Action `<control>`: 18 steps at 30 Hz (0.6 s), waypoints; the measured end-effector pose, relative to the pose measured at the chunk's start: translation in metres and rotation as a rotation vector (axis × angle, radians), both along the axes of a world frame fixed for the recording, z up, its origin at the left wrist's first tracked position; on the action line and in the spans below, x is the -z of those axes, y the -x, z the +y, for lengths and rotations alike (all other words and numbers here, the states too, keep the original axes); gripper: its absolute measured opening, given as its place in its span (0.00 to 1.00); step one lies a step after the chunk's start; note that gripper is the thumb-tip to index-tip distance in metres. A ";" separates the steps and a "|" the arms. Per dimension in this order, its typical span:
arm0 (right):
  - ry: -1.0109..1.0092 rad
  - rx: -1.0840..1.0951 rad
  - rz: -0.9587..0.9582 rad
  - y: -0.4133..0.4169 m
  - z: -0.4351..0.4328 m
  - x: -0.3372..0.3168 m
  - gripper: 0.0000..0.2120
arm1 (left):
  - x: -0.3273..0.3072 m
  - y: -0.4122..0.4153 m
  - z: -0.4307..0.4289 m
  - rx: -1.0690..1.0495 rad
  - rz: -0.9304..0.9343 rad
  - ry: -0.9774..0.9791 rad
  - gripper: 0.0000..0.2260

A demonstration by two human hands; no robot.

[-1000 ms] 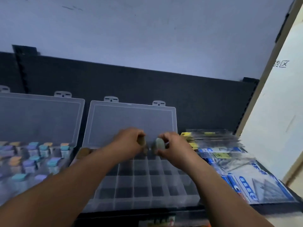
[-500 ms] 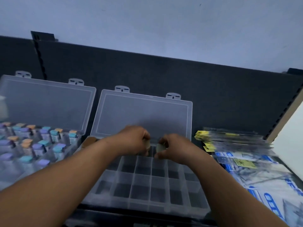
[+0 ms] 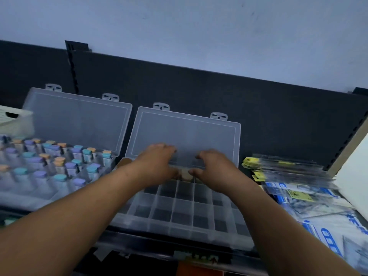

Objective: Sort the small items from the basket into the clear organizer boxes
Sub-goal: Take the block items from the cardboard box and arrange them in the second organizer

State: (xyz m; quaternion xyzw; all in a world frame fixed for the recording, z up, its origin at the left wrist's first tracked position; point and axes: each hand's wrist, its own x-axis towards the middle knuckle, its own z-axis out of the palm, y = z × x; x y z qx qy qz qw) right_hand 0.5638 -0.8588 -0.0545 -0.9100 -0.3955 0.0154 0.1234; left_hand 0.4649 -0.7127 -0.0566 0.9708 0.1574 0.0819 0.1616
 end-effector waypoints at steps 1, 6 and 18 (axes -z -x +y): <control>-0.002 -0.010 -0.041 0.006 0.004 0.000 0.25 | -0.002 0.008 0.003 -0.023 -0.018 -0.076 0.32; 0.027 -0.066 -0.178 0.051 0.042 -0.004 0.34 | -0.007 0.068 0.034 -0.163 -0.060 -0.341 0.38; -0.108 -0.338 -0.183 0.221 0.162 -0.009 0.36 | -0.014 0.273 0.133 -0.396 -0.043 -0.369 0.39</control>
